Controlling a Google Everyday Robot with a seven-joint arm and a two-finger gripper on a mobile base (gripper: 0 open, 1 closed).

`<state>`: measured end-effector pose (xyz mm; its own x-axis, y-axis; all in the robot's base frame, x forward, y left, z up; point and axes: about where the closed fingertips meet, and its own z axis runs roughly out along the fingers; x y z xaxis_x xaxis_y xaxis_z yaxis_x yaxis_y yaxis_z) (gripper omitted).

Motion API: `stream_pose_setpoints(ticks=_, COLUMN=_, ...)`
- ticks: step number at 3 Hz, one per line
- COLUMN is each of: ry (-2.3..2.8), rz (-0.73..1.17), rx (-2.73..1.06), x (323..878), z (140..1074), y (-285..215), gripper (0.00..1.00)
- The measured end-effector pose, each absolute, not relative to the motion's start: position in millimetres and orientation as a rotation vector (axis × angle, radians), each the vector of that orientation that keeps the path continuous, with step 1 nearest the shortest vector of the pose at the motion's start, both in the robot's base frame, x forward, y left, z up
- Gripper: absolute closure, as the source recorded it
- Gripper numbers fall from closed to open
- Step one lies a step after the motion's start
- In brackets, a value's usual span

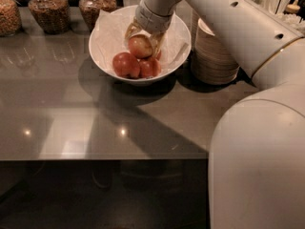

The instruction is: Pick apple from white bowl

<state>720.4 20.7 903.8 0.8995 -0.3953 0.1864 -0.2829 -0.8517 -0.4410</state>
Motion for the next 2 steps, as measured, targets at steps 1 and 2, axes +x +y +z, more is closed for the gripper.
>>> stream_pose_setpoints(ticks=1, ry=0.466, rz=-0.408, rx=-2.679, x=716.6, z=909.8, y=23.3, gripper=0.87)
stream_pose_setpoints(ticks=2, ry=0.473, rz=-0.426, rx=-2.681, x=713.8, z=916.5, y=21.6, gripper=1.00)
